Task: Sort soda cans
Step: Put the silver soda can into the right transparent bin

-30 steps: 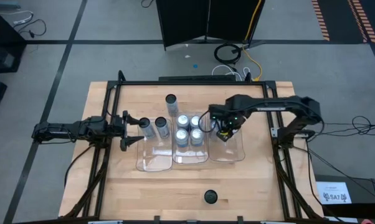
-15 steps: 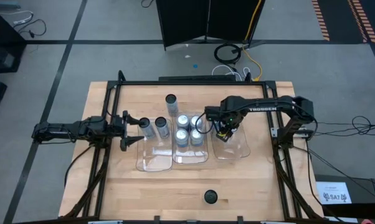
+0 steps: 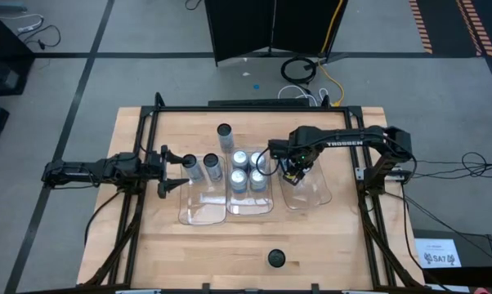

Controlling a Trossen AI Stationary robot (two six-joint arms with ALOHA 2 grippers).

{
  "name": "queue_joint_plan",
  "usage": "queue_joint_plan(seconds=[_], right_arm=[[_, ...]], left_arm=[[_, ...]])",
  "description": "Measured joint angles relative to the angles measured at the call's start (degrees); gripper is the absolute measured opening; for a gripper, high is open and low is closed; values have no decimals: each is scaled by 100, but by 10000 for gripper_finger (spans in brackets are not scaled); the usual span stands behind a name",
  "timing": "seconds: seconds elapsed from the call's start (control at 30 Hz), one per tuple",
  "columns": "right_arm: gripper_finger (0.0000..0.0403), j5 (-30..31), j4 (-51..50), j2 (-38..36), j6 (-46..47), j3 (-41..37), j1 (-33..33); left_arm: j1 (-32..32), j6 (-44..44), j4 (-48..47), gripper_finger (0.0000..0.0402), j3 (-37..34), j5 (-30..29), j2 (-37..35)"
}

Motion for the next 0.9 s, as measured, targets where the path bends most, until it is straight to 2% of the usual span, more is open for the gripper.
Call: queue_joint_plan(seconds=[0.4, 0.7, 0.9], right_arm=[[237, -124, -121, 0, 334, 0, 11], [299, -146, -239, 0, 421, 2, 11], [317, -153, -518, 0, 425, 2, 11]], left_arm=[[0, 0, 0, 363, 0, 0, 0], [0, 2, 0, 363, 2, 1, 0], [0, 0, 0, 363, 0, 0, 0]])
